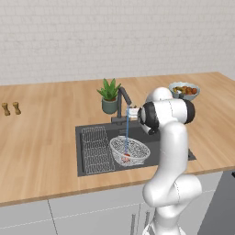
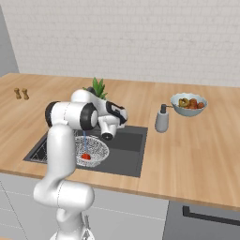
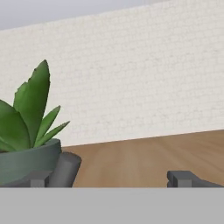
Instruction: Put the colander in the sink, put the apple in the colander, and turn on the sink faucet and pour water over the colander.
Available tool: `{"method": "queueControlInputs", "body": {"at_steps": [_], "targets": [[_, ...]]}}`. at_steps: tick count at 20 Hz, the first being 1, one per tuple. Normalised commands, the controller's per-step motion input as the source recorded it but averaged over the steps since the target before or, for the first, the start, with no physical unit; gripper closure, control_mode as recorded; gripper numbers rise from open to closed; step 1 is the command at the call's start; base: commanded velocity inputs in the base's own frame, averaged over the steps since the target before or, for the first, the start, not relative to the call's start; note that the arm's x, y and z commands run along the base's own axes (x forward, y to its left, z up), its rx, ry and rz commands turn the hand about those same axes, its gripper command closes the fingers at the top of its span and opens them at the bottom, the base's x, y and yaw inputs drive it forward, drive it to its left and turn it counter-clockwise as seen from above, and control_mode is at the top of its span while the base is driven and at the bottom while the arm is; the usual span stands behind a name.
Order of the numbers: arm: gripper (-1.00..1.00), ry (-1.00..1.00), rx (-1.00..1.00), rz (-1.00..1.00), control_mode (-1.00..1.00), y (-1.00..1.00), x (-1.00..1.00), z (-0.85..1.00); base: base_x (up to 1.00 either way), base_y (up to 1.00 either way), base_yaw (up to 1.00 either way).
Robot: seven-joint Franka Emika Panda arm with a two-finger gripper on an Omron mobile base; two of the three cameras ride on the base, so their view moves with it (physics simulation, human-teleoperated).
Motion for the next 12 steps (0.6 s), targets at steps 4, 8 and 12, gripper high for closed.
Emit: {"method": "queueControlInputs", "body": {"at_steps": [4,8,12], "targets": [[-1.0,0.0,0.0,0.0,-1.0,-0.83,0.0,0.0,0.0,0.0,0.0],[-1.0,0.0,0.0,0.0,-1.0,-0.66,0.0,0.0,0.0,0.0,0.0],[-1.0,0.0,0.0,0.0,-1.0,-0.39,0.0,0.0,0.0,0.0,0.0]]}}
